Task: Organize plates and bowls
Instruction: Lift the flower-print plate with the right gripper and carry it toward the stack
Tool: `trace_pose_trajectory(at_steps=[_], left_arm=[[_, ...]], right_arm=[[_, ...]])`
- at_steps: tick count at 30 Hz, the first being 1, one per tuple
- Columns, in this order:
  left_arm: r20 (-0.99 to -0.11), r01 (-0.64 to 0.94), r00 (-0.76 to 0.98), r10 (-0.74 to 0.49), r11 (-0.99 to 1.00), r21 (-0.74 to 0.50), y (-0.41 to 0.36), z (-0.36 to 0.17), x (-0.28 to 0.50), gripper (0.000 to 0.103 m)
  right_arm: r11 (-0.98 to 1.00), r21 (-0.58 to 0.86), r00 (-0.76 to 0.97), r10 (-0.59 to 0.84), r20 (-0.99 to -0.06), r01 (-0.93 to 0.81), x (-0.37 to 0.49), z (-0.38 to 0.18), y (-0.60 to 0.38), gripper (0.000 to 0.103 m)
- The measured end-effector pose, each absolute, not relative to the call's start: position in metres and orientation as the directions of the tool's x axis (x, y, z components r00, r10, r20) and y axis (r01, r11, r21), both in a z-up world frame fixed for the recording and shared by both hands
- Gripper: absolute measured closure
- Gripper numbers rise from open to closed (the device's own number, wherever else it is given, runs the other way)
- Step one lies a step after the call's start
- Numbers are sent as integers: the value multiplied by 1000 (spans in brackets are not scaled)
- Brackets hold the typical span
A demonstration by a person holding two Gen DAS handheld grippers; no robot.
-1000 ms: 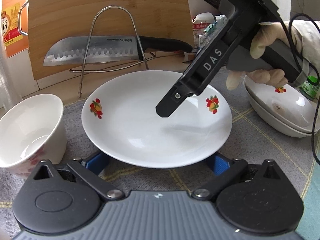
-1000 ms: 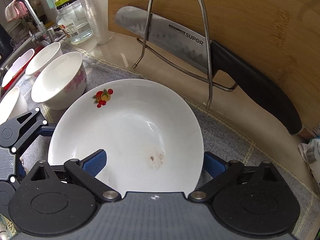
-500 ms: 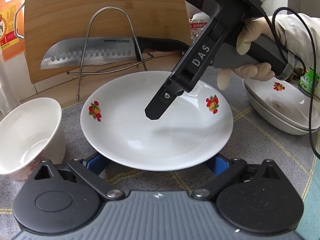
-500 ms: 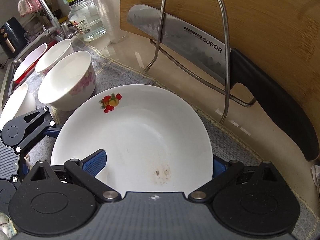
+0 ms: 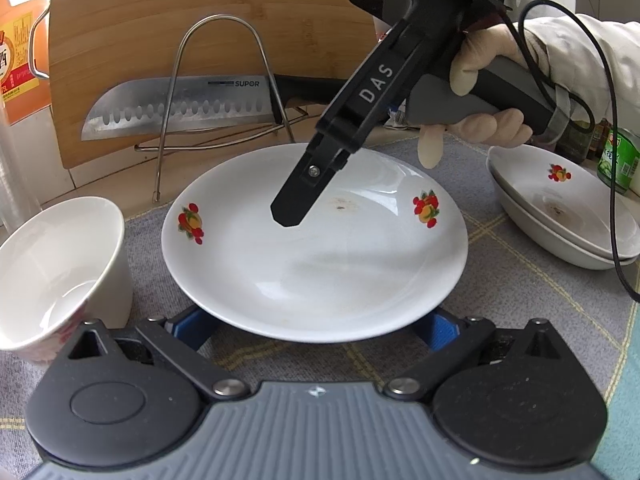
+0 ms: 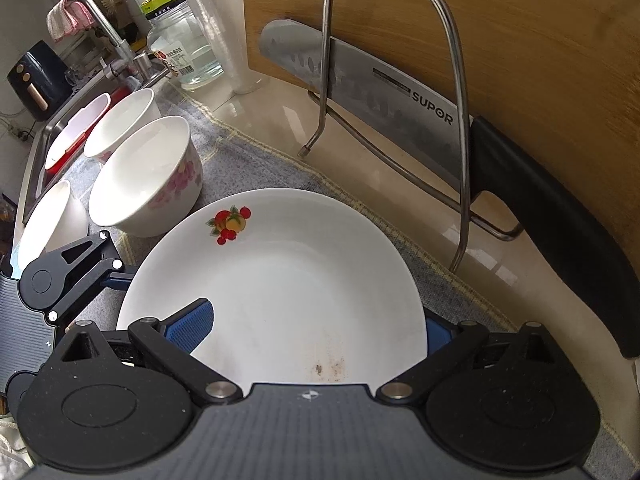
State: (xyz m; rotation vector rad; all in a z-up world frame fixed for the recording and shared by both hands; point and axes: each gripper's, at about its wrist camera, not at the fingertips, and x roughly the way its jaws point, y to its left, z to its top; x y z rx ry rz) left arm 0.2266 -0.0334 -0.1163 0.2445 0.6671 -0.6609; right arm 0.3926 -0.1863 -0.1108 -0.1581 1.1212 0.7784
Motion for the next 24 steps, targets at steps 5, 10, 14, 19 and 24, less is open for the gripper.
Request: trace_pose_trajectory(at_steps=[5,10,14,19,24], left_arm=[[-641,636,595,-486,772,5,-34,-116,226,2],[-644,634,595,-481,774,7,-34,-115,225,2],[-646,631,598,-474,776,14,-35,-114,224,2],[-652,634,593,-472,773,17,-35,-113,224,2],[-661,639,583,-472,769,15,-34,-112,222,2]], right_arm=[[725,267,197,486,-851,-634,397,-110,-185,0],[730,272,197,486,-852,-627,398,-110,-187,1],[736,277,198,486,-851,-617,397,-109,-188,2],[741,281,200,488,-850,-610,394,-108,-190,2],[739,281,204,491,-847,-612,388,-104,-191,2]])
